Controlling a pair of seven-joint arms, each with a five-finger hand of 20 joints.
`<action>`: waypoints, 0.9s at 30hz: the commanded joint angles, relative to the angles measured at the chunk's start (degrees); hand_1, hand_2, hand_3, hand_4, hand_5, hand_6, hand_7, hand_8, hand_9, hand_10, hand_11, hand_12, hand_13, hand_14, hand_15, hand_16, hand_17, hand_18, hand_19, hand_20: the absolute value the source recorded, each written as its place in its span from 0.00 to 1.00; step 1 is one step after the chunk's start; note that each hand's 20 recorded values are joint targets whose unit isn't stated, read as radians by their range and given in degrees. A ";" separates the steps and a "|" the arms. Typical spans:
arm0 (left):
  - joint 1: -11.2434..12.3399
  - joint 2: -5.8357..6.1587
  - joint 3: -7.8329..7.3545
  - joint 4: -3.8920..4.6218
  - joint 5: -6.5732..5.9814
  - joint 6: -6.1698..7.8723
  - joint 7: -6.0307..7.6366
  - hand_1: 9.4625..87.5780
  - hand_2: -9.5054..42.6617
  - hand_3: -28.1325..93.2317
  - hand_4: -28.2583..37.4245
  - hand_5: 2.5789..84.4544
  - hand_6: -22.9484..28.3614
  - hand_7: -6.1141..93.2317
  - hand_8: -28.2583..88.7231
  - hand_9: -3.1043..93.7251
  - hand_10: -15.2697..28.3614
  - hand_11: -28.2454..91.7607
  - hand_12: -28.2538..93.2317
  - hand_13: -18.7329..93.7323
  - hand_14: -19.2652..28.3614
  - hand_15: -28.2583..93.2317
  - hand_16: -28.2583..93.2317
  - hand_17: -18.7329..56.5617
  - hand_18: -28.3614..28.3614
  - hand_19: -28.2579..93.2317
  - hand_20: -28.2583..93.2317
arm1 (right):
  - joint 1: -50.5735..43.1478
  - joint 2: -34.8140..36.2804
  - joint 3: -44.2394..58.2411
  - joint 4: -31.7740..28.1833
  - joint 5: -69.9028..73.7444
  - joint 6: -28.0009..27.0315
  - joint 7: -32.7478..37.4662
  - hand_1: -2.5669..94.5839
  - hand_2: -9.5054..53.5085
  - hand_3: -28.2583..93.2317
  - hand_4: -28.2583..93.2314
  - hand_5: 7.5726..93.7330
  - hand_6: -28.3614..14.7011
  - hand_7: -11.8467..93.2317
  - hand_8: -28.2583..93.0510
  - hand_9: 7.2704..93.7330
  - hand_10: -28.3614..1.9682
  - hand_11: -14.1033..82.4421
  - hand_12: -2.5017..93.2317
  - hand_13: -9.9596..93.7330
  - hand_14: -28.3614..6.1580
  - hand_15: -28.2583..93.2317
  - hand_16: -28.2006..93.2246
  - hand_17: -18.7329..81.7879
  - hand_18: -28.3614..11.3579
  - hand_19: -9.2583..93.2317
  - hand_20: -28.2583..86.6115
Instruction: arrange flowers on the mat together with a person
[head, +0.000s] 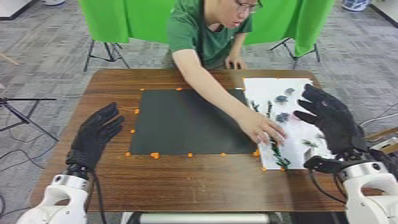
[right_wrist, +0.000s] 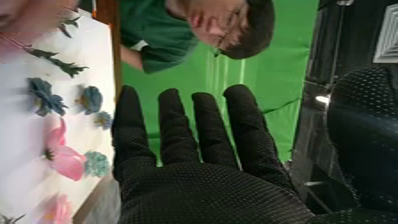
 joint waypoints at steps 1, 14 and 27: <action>0.57 -0.87 0.09 0.29 0.39 -0.16 -0.27 0.23 0.14 0.80 0.00 0.34 0.52 0.27 0.15 0.25 0.61 0.45 0.33 0.36 0.70 0.42 0.21 0.12 0.88 0.60 0.25 | 0.23 1.20 0.16 0.05 -1.43 2.06 0.32 0.22 0.16 0.94 0.01 0.27 0.56 0.27 0.15 0.23 0.55 0.23 0.23 0.35 0.50 0.27 0.47 0.24 0.18 0.43 0.41; 0.01 -0.68 0.70 0.91 -1.14 -0.67 -0.02 0.23 0.14 0.80 0.00 0.35 0.52 0.27 0.15 0.25 0.61 0.45 0.33 0.36 0.70 0.42 0.21 0.13 0.88 0.60 0.25 | 0.77 1.90 -1.33 0.29 -1.72 4.06 0.82 0.22 0.16 0.94 0.01 0.28 0.55 0.28 0.14 0.26 0.54 0.25 0.23 0.35 0.50 0.27 0.48 0.24 0.18 0.44 0.41; 0.17 -0.49 0.61 1.09 -1.14 -0.91 -0.24 0.23 0.14 0.80 0.00 0.35 0.53 0.27 0.15 0.25 0.61 0.45 0.33 0.36 0.70 0.43 0.21 0.13 0.88 0.60 0.25 | 0.97 2.43 -1.80 0.40 -1.80 4.14 1.36 0.22 0.16 0.94 0.01 0.29 0.55 0.28 0.14 0.26 0.53 0.26 0.23 0.35 0.50 0.27 0.48 0.24 0.17 0.45 0.41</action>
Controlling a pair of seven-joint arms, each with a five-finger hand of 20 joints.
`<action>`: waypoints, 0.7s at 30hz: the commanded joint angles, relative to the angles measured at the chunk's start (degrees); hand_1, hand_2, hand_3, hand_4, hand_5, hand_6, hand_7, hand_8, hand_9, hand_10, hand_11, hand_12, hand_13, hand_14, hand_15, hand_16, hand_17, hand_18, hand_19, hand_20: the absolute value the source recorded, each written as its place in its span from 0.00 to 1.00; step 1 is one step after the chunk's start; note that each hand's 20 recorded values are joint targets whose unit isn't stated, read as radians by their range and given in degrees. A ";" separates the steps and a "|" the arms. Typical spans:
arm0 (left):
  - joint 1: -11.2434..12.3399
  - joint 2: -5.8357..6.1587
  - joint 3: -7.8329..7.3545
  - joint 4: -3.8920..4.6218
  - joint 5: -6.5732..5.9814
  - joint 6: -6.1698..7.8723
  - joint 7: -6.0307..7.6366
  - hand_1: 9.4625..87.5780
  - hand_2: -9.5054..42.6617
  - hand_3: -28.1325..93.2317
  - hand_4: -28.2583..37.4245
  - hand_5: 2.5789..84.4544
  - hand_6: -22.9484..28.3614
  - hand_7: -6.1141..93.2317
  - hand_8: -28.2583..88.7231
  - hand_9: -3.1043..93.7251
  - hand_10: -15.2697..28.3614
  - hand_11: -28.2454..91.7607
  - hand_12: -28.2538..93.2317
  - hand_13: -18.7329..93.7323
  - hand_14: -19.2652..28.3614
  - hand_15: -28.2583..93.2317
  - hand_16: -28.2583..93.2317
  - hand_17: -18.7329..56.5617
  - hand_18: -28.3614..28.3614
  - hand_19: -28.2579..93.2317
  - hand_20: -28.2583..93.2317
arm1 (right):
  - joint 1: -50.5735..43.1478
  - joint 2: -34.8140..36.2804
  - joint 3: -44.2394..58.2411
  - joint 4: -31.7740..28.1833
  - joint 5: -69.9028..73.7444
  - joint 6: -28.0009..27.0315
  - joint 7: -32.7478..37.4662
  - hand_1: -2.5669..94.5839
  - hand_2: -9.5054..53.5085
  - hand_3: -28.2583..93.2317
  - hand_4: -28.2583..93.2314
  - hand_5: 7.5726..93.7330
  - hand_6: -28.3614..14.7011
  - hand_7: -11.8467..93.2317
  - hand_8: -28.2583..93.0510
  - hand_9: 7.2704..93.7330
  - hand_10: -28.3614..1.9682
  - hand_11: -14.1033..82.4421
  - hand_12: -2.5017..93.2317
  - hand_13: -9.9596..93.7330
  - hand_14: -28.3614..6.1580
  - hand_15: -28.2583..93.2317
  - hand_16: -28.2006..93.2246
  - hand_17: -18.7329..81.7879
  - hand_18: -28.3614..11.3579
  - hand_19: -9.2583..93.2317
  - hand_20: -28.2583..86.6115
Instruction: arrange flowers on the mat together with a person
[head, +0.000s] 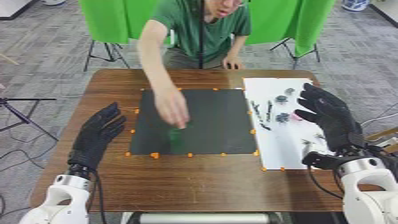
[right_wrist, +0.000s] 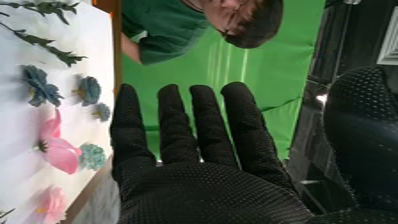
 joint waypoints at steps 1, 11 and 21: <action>0.61 -0.12 0.14 0.62 0.04 -0.72 -0.30 0.23 0.14 0.80 0.00 0.35 0.53 0.26 0.15 0.25 0.61 0.45 0.33 0.36 0.70 0.43 0.21 0.13 0.88 0.60 0.25 | -0.27 0.26 0.05 0.07 -0.63 0.34 0.60 0.22 0.16 0.94 0.01 0.29 0.54 0.28 0.14 0.26 0.53 0.26 0.23 0.35 0.50 0.27 0.48 0.24 0.17 0.45 0.41; 0.71 -0.60 -0.09 0.57 0.44 -0.88 -0.34 0.23 0.14 0.80 0.00 0.35 0.52 0.26 0.15 0.25 0.61 0.45 0.33 0.36 0.70 0.43 0.21 0.13 0.88 0.60 0.25 | -0.54 1.09 -0.37 -0.19 -2.98 3.16 0.14 0.23 0.16 0.94 0.01 0.30 0.54 0.28 0.14 0.29 0.52 0.28 0.23 0.38 0.50 0.30 0.48 0.25 0.18 0.47 0.42; 0.14 -0.55 0.03 0.76 0.28 -0.56 -0.71 0.23 0.14 0.80 0.00 0.35 0.53 0.26 0.15 0.25 0.61 0.45 0.33 0.36 0.70 0.43 0.21 0.13 0.88 0.60 0.25 | 1.07 1.89 -1.27 0.06 -5.43 3.01 1.11 0.25 0.10 0.94 0.00 0.31 0.53 0.31 0.13 0.32 0.51 0.32 0.22 0.40 0.51 0.39 0.43 0.26 0.19 0.51 0.42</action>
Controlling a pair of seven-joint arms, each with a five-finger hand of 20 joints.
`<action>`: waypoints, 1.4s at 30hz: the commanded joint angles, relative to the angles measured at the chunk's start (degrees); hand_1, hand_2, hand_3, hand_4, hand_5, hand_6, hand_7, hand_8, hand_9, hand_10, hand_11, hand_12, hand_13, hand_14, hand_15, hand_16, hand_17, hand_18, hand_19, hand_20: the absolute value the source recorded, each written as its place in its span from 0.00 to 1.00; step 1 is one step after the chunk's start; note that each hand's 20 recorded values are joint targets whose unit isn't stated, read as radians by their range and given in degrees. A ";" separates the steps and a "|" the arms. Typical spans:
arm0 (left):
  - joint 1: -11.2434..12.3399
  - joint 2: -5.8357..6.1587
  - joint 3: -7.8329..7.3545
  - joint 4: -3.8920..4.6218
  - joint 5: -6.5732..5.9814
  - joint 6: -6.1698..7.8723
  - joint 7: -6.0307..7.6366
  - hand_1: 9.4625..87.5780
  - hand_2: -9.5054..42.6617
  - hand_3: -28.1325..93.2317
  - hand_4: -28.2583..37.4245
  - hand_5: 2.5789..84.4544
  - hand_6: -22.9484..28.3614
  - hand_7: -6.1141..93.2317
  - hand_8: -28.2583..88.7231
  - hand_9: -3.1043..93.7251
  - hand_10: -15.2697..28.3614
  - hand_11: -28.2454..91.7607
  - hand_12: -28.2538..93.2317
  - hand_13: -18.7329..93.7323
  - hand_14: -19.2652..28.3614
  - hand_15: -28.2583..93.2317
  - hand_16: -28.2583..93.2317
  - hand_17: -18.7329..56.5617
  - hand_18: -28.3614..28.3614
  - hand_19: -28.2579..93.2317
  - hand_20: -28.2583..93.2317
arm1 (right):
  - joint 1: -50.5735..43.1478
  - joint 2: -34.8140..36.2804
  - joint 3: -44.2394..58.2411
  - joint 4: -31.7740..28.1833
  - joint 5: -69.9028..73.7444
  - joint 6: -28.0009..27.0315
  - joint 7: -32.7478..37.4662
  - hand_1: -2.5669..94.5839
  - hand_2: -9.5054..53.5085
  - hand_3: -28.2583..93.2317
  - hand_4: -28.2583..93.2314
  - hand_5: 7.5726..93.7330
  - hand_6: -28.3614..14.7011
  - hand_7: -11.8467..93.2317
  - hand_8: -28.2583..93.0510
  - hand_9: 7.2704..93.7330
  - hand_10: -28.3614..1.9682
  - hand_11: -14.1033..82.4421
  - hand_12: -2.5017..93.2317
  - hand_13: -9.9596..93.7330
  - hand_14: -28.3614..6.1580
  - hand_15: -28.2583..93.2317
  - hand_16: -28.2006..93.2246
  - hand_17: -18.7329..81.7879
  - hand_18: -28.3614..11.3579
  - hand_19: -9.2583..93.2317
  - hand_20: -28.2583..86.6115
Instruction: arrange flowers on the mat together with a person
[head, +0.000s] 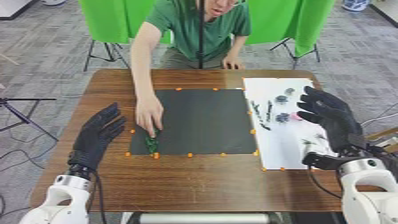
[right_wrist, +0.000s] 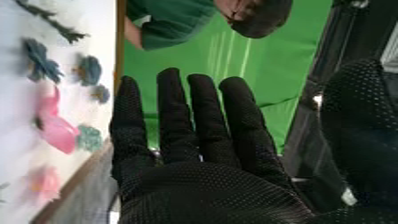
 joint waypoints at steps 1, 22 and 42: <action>0.17 -0.50 0.06 0.69 0.17 -0.39 -0.53 0.23 0.14 0.80 0.00 0.35 0.53 0.26 0.15 0.25 0.61 0.45 0.33 0.36 0.70 0.43 0.21 0.12 0.88 0.60 0.25 | 1.47 1.09 -0.74 0.29 0.03 -0.23 0.60 0.25 0.10 0.94 0.00 0.31 0.53 0.31 0.13 0.32 0.51 0.32 0.22 0.40 0.51 0.39 0.42 0.26 0.19 0.51 0.42; 0.77 -0.84 -0.37 0.45 0.18 -0.22 -0.21 0.23 0.14 0.80 0.00 0.35 0.53 0.26 0.15 0.25 0.61 0.45 0.33 0.36 0.70 0.43 0.21 0.12 0.88 0.60 0.25 | 2.06 4.18 -2.50 0.14 -8.59 8.11 2.32 0.41 0.01 0.62 0.00 0.36 0.53 0.36 0.11 0.41 0.47 0.46 0.25 0.46 0.51 0.61 0.37 0.28 0.19 0.54 0.44; 2.29 -0.30 -1.37 -0.19 -0.10 1.09 0.72 0.23 0.14 0.80 0.00 0.35 0.52 0.26 0.15 0.25 0.61 0.45 0.33 0.36 0.70 0.43 0.21 0.12 0.88 0.60 0.25 | -1.16 15.78 5.56 -4.97 -59.63 -15.96 35.44 0.34 0.00 0.67 0.00 0.65 0.57 0.52 0.12 0.68 0.43 0.68 0.40 0.69 0.42 0.83 0.43 0.49 0.24 0.76 0.53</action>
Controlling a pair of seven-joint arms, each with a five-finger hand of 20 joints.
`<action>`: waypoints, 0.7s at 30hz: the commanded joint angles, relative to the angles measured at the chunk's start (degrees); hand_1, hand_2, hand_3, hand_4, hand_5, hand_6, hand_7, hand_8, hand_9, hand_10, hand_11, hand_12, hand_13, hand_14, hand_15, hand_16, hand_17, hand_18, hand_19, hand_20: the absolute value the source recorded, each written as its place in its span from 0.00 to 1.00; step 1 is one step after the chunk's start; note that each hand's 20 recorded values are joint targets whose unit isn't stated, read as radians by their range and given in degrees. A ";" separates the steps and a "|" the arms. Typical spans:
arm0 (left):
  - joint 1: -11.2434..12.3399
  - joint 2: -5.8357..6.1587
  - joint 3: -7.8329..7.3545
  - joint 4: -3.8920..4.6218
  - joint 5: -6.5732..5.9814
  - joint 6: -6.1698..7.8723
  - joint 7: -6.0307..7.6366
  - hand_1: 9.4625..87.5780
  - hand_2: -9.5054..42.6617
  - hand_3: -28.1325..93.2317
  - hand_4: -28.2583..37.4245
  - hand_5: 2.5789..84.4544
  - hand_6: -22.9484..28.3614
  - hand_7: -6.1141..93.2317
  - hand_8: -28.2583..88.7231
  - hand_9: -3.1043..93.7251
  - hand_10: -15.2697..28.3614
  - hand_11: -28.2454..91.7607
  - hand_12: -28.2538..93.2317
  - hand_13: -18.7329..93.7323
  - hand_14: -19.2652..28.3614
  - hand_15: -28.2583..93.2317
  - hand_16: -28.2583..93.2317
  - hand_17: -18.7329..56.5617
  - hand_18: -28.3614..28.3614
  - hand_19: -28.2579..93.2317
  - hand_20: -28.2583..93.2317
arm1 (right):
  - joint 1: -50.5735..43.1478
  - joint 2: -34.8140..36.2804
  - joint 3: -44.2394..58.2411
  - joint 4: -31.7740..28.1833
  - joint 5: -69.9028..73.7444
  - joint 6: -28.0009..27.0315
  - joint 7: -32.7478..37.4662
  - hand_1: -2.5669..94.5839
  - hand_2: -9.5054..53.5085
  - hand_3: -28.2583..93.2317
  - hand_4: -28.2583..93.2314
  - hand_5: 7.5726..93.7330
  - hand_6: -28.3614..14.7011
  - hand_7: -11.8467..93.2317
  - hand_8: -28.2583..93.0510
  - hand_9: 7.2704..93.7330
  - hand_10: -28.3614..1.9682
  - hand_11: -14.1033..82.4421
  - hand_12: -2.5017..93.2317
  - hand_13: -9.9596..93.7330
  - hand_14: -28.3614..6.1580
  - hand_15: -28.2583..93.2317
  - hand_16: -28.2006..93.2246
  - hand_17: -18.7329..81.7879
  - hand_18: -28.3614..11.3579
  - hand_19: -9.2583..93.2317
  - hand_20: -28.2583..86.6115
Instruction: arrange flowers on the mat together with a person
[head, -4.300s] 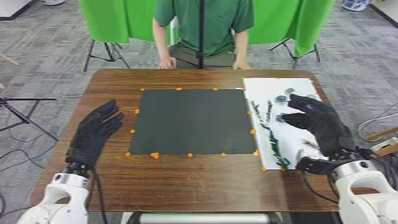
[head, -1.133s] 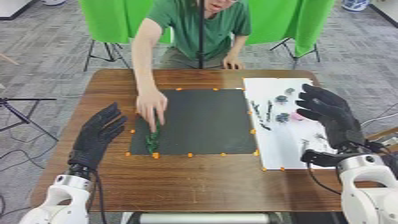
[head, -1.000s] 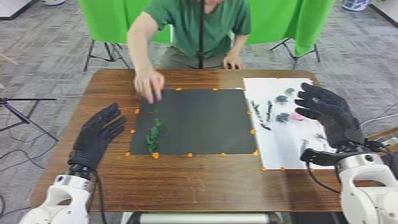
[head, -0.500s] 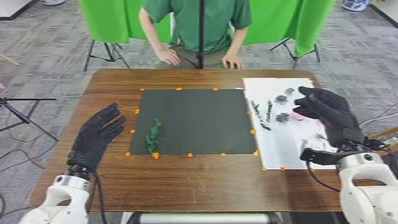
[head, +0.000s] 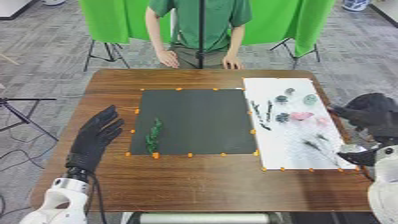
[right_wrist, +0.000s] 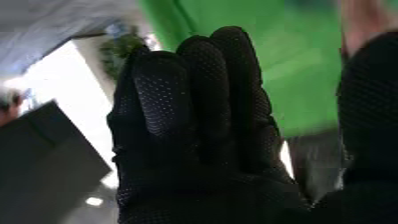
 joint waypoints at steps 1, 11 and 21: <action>0.93 0.01 -0.49 -0.08 -0.06 0.74 0.13 0.23 0.14 0.80 0.00 0.35 0.53 0.26 0.15 0.25 0.61 0.45 0.33 0.36 0.70 0.43 0.21 0.12 0.88 0.60 0.25 | 2.01 1.78 -0.44 0.51 -11.38 -13.49 6.58 0.32 0.00 0.68 0.00 0.65 0.57 0.51 0.12 0.68 0.43 0.68 0.40 0.69 0.42 0.83 0.43 0.49 0.24 0.76 0.53; 1.02 -0.27 -0.49 -0.04 0.00 0.46 -0.12 0.23 0.14 0.80 0.00 0.35 0.53 0.26 0.15 0.25 0.61 0.45 0.33 0.36 0.70 0.43 0.21 0.12 0.88 0.60 0.25 | 3.65 2.00 -2.55 4.04 -10.05 -18.01 11.67 0.32 0.00 0.66 0.00 0.64 0.58 0.58 0.12 0.65 0.45 0.74 0.45 0.68 0.43 0.87 0.45 0.46 0.22 0.79 0.54; 1.10 -0.04 -0.73 0.02 -0.28 0.83 -0.03 0.23 0.14 0.80 0.00 0.35 0.53 0.26 0.15 0.25 0.61 0.45 0.33 0.37 0.70 0.43 0.21 0.12 0.88 0.60 0.26 | 3.94 2.60 -7.25 7.72 -10.91 -14.52 11.68 0.33 0.00 0.68 0.00 0.65 0.58 0.58 0.11 0.67 0.47 0.75 0.46 0.69 0.44 0.87 0.45 0.46 0.22 0.80 0.54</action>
